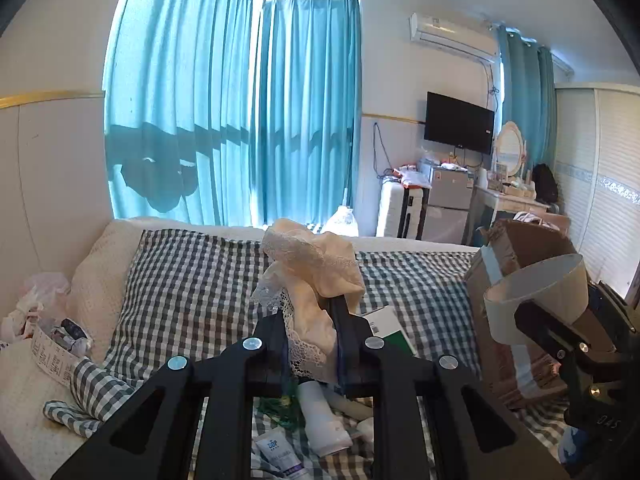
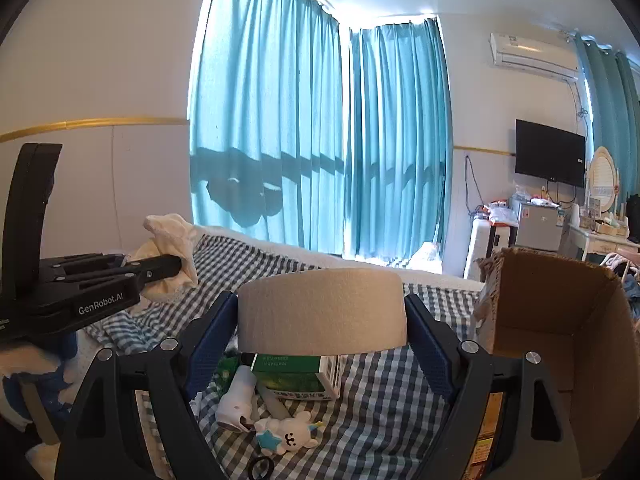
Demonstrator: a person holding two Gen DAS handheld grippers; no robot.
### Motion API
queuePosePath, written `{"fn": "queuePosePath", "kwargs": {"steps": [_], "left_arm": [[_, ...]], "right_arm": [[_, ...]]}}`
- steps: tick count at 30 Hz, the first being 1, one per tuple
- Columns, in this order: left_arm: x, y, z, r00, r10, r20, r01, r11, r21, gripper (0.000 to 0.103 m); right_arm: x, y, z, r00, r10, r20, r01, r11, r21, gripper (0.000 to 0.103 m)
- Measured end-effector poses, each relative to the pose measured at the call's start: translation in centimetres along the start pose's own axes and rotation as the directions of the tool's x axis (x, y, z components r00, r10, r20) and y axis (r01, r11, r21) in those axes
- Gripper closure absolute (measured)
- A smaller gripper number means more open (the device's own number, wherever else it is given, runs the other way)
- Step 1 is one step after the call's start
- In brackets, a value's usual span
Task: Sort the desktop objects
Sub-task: 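Lift the lace cloth and tape roll and carry them toward the cardboard box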
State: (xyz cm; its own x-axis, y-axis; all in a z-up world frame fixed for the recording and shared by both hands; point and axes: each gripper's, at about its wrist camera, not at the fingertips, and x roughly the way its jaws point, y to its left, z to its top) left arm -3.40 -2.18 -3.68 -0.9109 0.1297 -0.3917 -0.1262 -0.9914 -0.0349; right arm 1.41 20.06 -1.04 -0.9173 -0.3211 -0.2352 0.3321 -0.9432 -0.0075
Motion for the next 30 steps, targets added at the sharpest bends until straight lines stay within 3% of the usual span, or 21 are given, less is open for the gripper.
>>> {"fn": "queuePosePath", "kwargs": {"steps": [6,13,23,30], "left_arm": [[-0.8,-2.0,0.6,0.999,-0.033,-0.003,0.033,0.999,0.019,0.086],[-1.9,-5.1,2.0,0.998,-0.067,0.017,0.065,0.996,0.067,0.086],[-3.1,-8.9,4.3,0.993,-0.102,0.065,0.096,0.99,0.099,0.086],[-3.3,-12.1,5.2,0.981,-0.173,0.09,0.161,0.979,0.127,0.086]], "right_arm": [[-3.1,-0.9,1.4,0.998,-0.013,0.061,0.013,1.0,0.003,0.02],[-6.7,-2.8,2.2,0.987,-0.095,0.129,0.097,0.995,-0.014,0.02],[-10.1,-6.5,3.3,0.965,-0.215,0.152,0.214,0.977,0.026,0.02],[-12.7,-8.4,3.7,0.943,-0.292,0.16,0.29,0.956,0.034,0.02]]}}
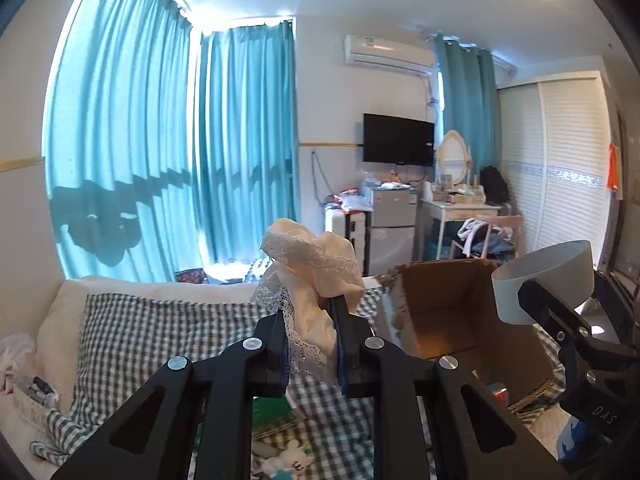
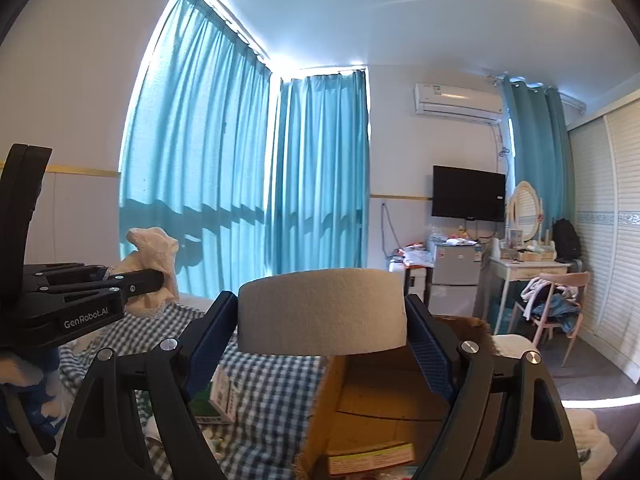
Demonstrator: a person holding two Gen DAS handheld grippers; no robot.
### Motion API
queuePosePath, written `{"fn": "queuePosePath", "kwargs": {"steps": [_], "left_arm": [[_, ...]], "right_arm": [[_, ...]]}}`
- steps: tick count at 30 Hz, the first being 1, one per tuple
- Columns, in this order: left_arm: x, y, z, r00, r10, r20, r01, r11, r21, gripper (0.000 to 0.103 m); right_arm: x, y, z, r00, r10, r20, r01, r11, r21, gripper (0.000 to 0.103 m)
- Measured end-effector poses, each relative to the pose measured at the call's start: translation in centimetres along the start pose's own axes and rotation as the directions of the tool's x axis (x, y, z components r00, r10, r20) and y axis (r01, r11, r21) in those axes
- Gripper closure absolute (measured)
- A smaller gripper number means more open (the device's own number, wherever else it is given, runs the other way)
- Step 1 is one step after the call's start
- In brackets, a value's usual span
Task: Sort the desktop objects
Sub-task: 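Lift the lace cloth and tape roll and carry them toward the cardboard box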
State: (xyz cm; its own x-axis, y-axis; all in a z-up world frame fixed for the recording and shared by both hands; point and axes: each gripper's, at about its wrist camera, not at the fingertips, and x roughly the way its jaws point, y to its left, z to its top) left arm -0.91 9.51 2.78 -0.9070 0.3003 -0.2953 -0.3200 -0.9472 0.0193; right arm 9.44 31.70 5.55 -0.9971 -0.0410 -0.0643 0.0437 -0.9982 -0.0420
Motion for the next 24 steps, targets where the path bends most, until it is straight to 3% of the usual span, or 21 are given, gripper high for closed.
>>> {"fn": "queuePosePath", "kwargs": {"steps": [14,24], "left_arm": [[2.1,-5.8,1.2,0.989,-0.149,0.002,0.149,0.987,0.064,0.086],[5.1,-9.1,1.5,0.966,-0.255,-0.042,0.258,0.963,0.072,0.086]], "right_arm": [[-2.1,-4.8,0.6,0.993,-0.12,0.01,0.12,0.992,0.032,0.02],[-0.6,-8.1,-1.1,0.979,-0.194,-0.066,0.197,0.979,0.055,0.02]]}}
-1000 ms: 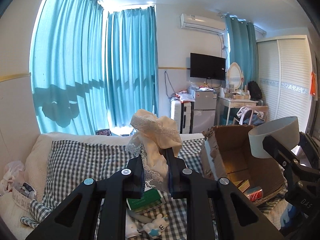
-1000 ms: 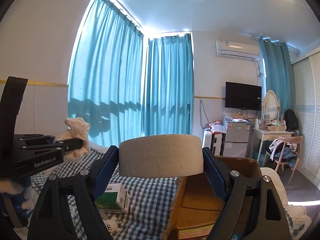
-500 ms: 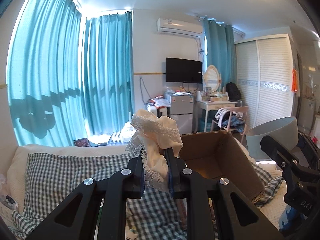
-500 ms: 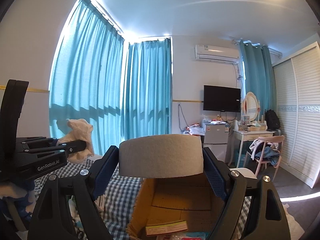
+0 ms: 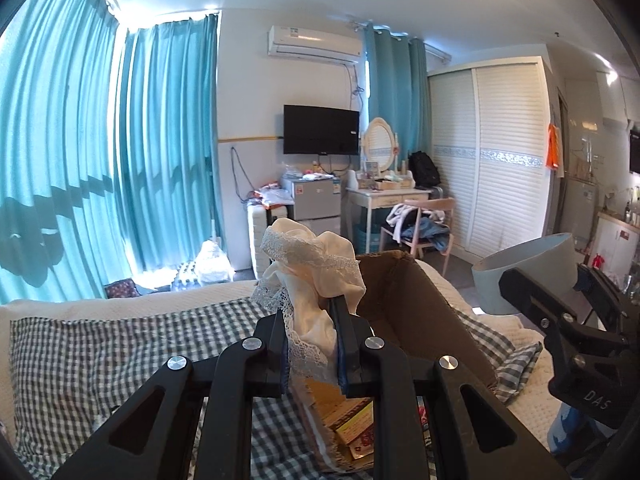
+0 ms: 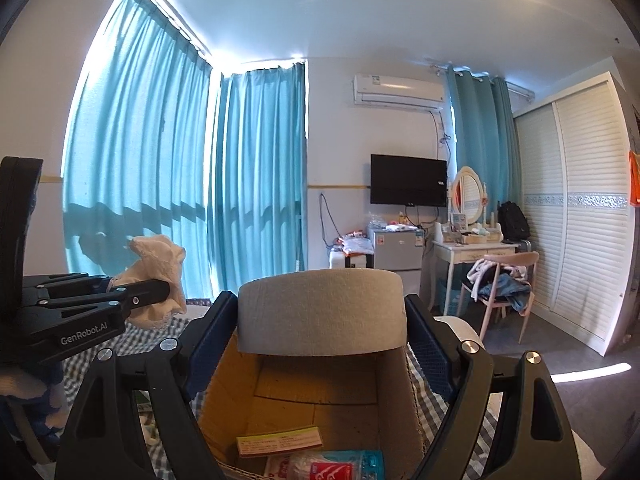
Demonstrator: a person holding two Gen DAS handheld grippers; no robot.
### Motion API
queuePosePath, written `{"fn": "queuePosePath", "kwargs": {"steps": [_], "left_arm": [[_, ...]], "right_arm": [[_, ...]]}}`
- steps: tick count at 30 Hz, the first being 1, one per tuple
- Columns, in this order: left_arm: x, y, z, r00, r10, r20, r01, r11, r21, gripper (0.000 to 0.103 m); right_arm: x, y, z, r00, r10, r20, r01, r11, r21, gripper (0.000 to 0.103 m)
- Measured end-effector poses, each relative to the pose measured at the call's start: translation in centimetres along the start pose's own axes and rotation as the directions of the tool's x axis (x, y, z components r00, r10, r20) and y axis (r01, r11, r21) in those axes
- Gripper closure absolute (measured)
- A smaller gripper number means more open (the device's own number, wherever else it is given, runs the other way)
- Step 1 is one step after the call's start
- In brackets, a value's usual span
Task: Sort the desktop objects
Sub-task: 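Lift the lace cloth and tape roll and carry them toward the cardboard box, then open the left tool over the box while the right tool releases the tape roll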
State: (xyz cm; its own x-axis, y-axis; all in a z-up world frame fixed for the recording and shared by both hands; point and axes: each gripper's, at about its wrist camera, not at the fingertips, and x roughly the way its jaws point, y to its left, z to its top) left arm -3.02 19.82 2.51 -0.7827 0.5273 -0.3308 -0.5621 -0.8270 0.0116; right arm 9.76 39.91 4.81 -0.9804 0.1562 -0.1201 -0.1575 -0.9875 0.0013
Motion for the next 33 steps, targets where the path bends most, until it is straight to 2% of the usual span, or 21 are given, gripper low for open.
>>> {"fn": "queuePosePath", "kwargs": {"steps": [8,17,21,23,25,26,29,31,32,33], "left_arm": [[4.0,-1.6,-0.8,0.997,-0.062,-0.05,0.064,0.998,0.03,0.086],[9.9,-2.7,-2.4,0.986,-0.104,-0.13,0.108,0.994,0.026,0.086],[12.5,-3.4,-3.5,0.975,-0.117,-0.191,0.126,0.991,0.033,0.086],[14.1,-3.7,-4.2,0.963,-0.103,-0.25,0.117,0.992,0.04,0.086],[14.9,-3.7,-4.9,0.954,-0.073,-0.291,0.089,0.995,0.044,0.086],[15.1,-3.6,-5.1,0.952,-0.073,-0.298,0.088,0.995,0.038,0.086],[15.5,-3.2,-5.6,0.943,-0.102,-0.315,0.104,0.995,-0.011,0.086],[15.3,-2.8,-5.8,0.941,-0.113,-0.32,0.112,0.994,-0.022,0.082],[15.2,-2.8,-5.8,0.941,-0.109,-0.32,0.108,0.994,-0.02,0.072],[15.1,-2.9,-5.7,0.943,-0.101,-0.317,0.099,0.995,-0.021,0.052]], "right_arm": [[2.8,-1.1,-2.2,0.997,-0.022,-0.077,0.023,1.0,0.016,0.02],[6.9,-2.2,-5.2,0.979,-0.019,-0.201,0.026,0.999,0.031,0.02],[8.9,-2.4,-7.0,0.961,-0.005,-0.276,0.016,0.999,0.035,0.02],[9.5,-2.0,-7.7,0.95,-0.036,-0.309,0.035,0.999,-0.01,0.02],[9.9,-1.8,-8.2,0.941,-0.013,-0.337,0.01,1.0,-0.009,0.02],[10.1,-1.8,-8.4,0.938,0.01,-0.346,-0.009,1.0,0.005,0.02],[10.5,-1.8,-8.9,0.931,0.009,-0.365,-0.011,1.0,-0.002,0.019],[10.7,-1.7,-9.3,0.923,0.025,-0.384,-0.029,1.0,-0.005,0.019],[10.7,-1.7,-9.3,0.923,0.032,-0.383,-0.037,0.999,-0.005,0.019],[10.6,-1.6,-9.3,0.927,0.028,-0.374,-0.033,0.999,-0.007,0.015]]}}
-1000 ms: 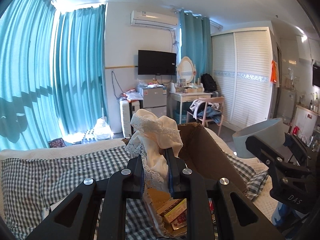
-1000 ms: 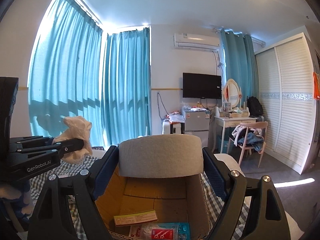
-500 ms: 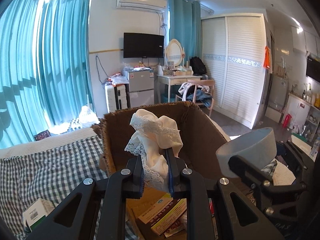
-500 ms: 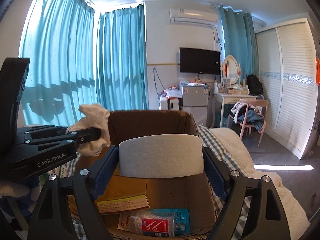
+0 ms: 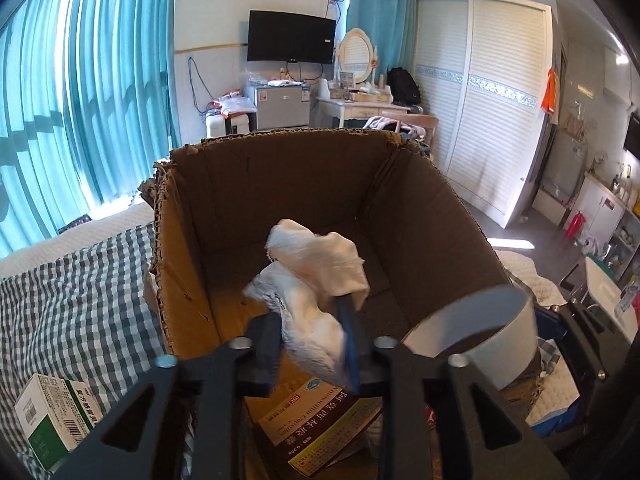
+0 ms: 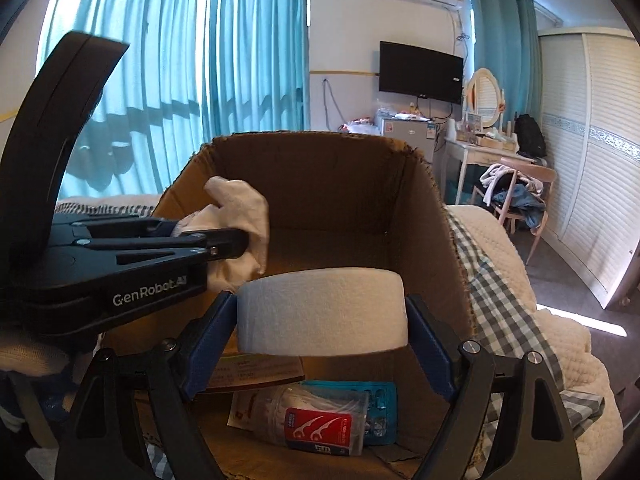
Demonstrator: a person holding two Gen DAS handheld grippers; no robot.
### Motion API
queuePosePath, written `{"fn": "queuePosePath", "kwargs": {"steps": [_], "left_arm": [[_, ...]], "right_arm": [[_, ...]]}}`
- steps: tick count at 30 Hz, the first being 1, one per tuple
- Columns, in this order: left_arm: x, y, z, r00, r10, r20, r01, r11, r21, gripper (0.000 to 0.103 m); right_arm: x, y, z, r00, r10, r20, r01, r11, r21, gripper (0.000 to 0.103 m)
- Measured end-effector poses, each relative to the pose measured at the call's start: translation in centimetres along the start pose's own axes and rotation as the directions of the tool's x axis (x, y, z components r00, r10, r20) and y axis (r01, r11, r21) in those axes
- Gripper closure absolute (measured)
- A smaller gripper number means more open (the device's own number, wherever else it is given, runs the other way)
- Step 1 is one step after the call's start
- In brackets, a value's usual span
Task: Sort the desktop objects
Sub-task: 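Open the left tool over the box while the right tool releases the tape roll, then move both open tools back to the pile on the blanket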
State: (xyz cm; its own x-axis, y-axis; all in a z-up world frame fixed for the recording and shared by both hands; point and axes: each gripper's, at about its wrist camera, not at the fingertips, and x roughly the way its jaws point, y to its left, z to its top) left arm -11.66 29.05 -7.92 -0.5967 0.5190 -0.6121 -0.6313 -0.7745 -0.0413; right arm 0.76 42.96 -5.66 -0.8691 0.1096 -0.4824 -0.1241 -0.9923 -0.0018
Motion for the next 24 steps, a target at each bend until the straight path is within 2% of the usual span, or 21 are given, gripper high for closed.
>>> {"fn": "queuePosePath", "kwargs": {"steps": [2,9,13,15,18,24], "left_arm": [[-0.7,0.4,0.1,0.999,0.036,0.027,-0.036,0.999,-0.021,0.034],[-4.8,1.2,0.6,0.994,0.044,0.101,-0.038,0.997,-0.06,0.031],[-7.8,1.6,0.8,0.986,0.061,0.156,-0.051,0.996,-0.072,0.02],[-9.5,2.0,0.9,0.978,0.087,0.188,-0.068,0.992,-0.104,0.013],[-11.7,2.7,1.2,0.967,0.084,0.239,-0.049,0.988,-0.148,0.002],[-15.9,2.6,0.5,0.931,0.168,0.325,-0.126,0.981,-0.146,0.0]], "right_arm": [[-0.4,0.2,0.0,1.0,-0.014,0.018,0.014,1.0,-0.001,0.009],[-2.4,0.8,0.7,0.995,-0.043,0.09,0.045,0.999,-0.012,0.005],[-4.2,0.8,1.4,0.988,-0.044,0.151,0.043,0.999,0.014,0.0],[-5.3,0.9,1.9,0.983,-0.044,0.179,0.038,0.999,0.035,0.0],[-6.4,1.4,2.6,0.977,-0.065,0.205,0.058,0.998,0.039,0.0],[-9.1,2.4,3.7,0.958,-0.096,0.27,0.08,0.994,0.068,0.0]]}}
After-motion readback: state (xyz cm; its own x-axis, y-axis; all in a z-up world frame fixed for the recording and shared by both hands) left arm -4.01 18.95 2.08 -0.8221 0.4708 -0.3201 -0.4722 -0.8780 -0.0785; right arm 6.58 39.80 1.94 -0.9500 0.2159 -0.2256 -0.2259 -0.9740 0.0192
